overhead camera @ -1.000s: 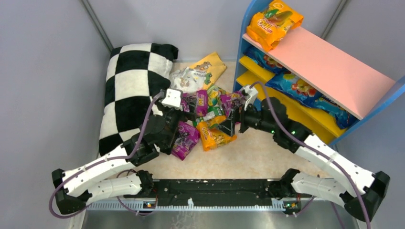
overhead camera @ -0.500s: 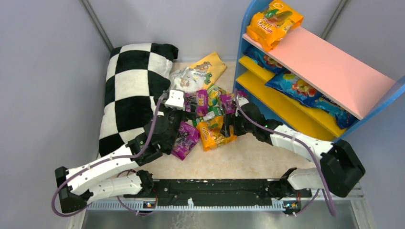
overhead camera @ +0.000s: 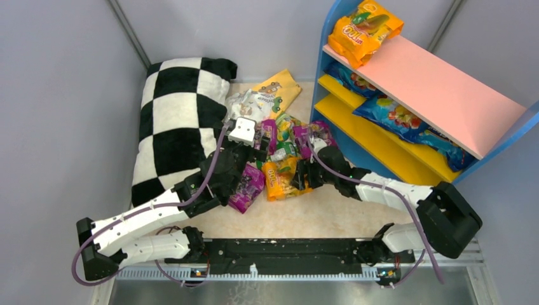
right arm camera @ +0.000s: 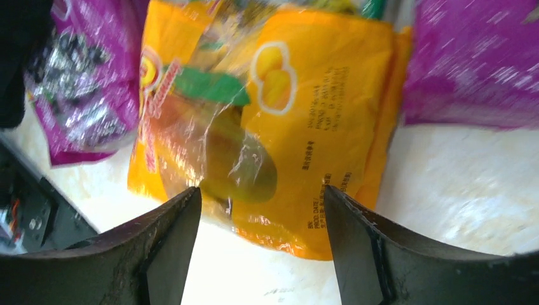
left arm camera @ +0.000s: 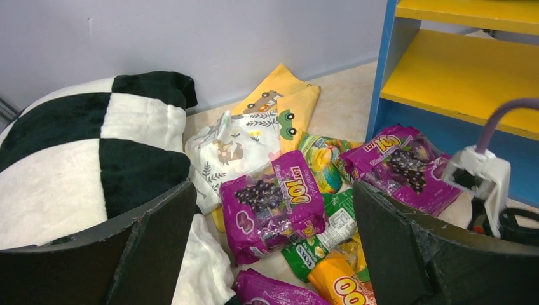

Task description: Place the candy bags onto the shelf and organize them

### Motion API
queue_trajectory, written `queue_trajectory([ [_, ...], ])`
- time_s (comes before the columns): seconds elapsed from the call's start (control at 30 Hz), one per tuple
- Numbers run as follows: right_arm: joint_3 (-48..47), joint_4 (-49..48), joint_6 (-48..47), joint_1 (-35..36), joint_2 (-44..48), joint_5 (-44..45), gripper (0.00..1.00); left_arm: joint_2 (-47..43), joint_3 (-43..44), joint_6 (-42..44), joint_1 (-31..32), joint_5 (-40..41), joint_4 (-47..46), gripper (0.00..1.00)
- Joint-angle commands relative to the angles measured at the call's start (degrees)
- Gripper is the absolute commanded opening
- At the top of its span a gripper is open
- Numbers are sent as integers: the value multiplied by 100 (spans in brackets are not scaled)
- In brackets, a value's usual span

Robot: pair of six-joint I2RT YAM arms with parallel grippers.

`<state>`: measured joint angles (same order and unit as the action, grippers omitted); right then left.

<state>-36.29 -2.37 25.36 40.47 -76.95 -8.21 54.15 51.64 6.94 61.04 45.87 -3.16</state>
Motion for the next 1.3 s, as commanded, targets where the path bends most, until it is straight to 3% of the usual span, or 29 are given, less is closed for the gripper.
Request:
queue_trajectory([
  [0.0,315,-179,609,650,589,-278,70,-7,257,-93,-8,-57,-2,98],
  [0.2,579,-450,1847,1695,1048,38,71,-27,268,-127,-5,-113,35,98],
  [0.27,512,-665,1647,1874,1084,-207,73,-5,268,-124,-12,-92,35,98],
  [0.33,81,-77,1141,1884,1087,-147,75,5,268,-123,-7,-79,30,98],
  [0.43,-423,909,569,1353,1190,141,89,23,253,-114,-8,-61,9,98],
  [0.57,-484,845,60,112,966,-524,91,52,272,-125,-8,-78,41,98],
  [0.7,-693,856,-489,-63,422,-425,92,65,259,-106,-4,-35,25,98],
  [0.77,-756,835,-470,-66,123,-411,90,83,267,-105,-8,-49,25,98],
  [0.87,-695,765,-357,-65,-139,-530,77,101,268,-118,-12,-85,42,98],
  [1.0,-43,-61,433,-10,115,-1281,61,126,292,-148,-8,-119,72,98],
  [1.27,709,-788,2016,1133,836,-480,61,147,321,-175,-12,-131,121,99],
])
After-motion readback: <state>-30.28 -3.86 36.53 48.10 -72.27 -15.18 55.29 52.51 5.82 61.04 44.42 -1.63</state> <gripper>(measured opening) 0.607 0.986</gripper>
